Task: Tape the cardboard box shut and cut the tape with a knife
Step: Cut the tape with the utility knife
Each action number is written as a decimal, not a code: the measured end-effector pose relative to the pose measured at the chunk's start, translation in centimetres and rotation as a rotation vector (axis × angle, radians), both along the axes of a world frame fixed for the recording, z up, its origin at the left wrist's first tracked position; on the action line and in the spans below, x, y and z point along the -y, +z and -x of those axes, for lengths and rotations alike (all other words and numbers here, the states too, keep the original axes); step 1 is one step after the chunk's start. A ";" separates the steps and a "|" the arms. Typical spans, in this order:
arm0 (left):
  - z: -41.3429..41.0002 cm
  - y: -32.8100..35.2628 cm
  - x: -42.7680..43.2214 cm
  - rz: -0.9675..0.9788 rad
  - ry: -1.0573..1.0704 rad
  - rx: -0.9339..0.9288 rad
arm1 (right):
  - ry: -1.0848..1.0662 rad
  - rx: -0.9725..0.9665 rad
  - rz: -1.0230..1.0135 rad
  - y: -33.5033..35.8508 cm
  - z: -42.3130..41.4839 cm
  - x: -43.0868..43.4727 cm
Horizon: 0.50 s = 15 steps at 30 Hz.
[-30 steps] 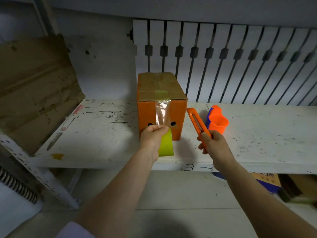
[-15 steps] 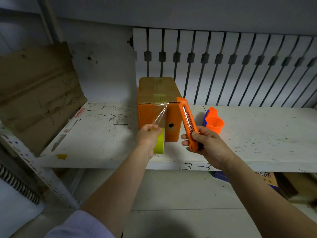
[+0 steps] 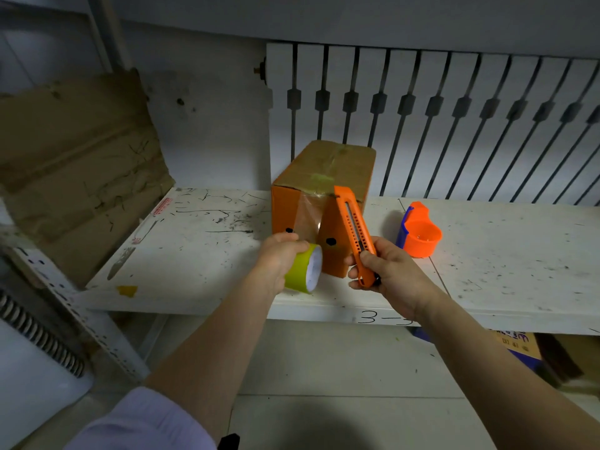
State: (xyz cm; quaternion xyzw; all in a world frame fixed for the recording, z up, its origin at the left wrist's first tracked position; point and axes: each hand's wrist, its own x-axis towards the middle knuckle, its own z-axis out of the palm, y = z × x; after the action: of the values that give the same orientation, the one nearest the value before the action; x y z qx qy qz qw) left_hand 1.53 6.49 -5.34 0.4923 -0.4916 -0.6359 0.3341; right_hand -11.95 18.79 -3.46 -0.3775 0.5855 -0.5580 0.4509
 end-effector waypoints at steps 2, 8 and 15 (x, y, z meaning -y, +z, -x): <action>0.0 0.1 -0.1 0.007 -0.010 -0.020 | -0.020 -0.134 -0.004 0.1 0.0 0.0; 0.1 0.9 -1.2 -0.046 -0.063 -0.074 | -0.201 -0.384 0.020 0.0 0.5 1.3; 0.5 0.9 -1.7 -0.056 -0.083 -0.095 | -0.221 -0.346 -0.006 0.3 0.5 2.6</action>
State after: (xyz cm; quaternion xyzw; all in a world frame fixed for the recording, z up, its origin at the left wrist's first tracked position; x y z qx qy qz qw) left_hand 1.00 8.23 -4.47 0.4500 -0.4771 -0.6853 0.3166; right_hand -12.41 16.20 -3.13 -0.3998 0.6936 -0.5293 0.2808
